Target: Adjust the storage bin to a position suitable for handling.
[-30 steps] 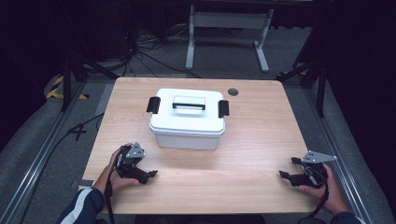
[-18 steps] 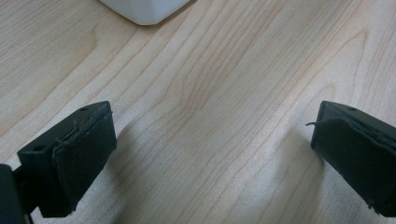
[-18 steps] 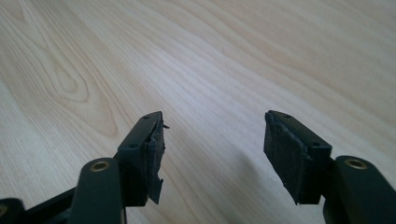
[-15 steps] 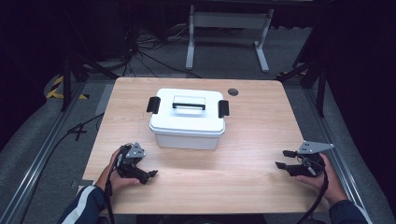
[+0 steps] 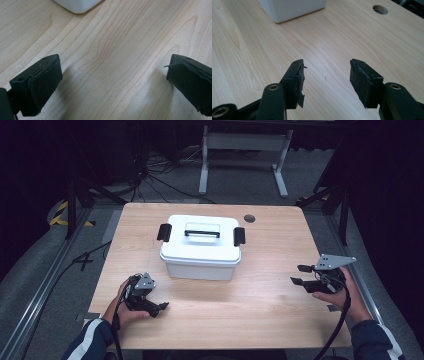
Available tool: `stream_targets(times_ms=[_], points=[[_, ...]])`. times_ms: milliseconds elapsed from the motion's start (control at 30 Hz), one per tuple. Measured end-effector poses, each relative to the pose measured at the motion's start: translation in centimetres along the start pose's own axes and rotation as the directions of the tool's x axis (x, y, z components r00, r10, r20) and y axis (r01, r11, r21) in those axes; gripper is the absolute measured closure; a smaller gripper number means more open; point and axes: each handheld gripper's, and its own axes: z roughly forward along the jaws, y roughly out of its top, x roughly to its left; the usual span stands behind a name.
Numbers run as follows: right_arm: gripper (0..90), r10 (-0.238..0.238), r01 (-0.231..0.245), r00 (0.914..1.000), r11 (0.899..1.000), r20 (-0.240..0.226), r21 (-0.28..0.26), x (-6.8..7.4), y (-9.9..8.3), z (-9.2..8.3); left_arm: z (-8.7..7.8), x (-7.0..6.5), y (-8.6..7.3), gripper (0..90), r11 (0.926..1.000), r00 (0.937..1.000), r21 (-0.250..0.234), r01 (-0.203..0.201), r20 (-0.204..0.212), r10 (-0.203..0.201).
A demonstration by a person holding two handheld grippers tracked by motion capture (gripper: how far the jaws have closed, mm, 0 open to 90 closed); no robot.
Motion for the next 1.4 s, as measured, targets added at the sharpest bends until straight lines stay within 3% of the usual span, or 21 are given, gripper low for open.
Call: stream_targets(times_ms=[167,333,533,833,900,967,1033,1200,1400], points=[[46.8,-0.039,0.039,0.9992,0.999,0.001,-0.007,0.0,2.2,-0.2,0.0,0.0,0.0,0.7,1.0000,1.0000,-0.004,-0.008,-0.005,0.008],[47.5,-0.079,0.079,0.9968,0.997,-0.011,-0.002,-0.3,4.6,-0.3,-0.3,-0.2,-0.4,3.1,0.9997,0.9998,-0.012,0.021,-0.004,-0.021],[48.1,-0.135,0.135,0.9907,0.991,-0.017,0.010,0.3,7.3,0.1,-0.4,-0.1,-0.5,3.4,0.9998,0.9999,-0.011,0.014,-0.007,-0.014],[49.1,-0.233,0.234,0.9715,0.972,-0.043,0.023,1.8,12.6,1.7,-0.4,-0.1,-0.5,3.3,0.9998,0.9999,-0.012,0.014,-0.003,-0.014],[49.1,-0.239,0.240,0.9699,0.970,-0.048,0.030,1.9,13.1,1.9,-0.4,-0.1,-0.5,3.3,0.9998,0.9999,-0.012,0.014,-0.003,-0.014],[49.2,-0.263,0.266,0.9627,0.964,-0.061,0.031,2.3,14.4,2.6,-0.5,-0.2,-0.6,3.5,0.9996,0.9997,-0.011,0.025,-0.004,-0.025],[50.6,-0.280,0.281,0.9569,0.959,-0.078,0.015,2.7,16.0,3.3,-0.6,-0.1,-0.6,3.8,0.9999,0.9999,-0.014,0.010,-0.010,-0.010],[50.6,-0.291,0.293,0.9524,0.956,-0.091,0.015,3.3,17.6,4.6,-0.7,-0.2,-0.8,4.2,0.9998,0.9997,-0.013,0.018,-0.013,-0.018],[50.6,-0.323,0.326,0.9395,0.945,-0.114,0.008,4.3,19.3,6.0,-0.9,-0.3,-0.9,4.3,0.9998,0.9998,-0.010,0.017,-0.013,-0.017]])
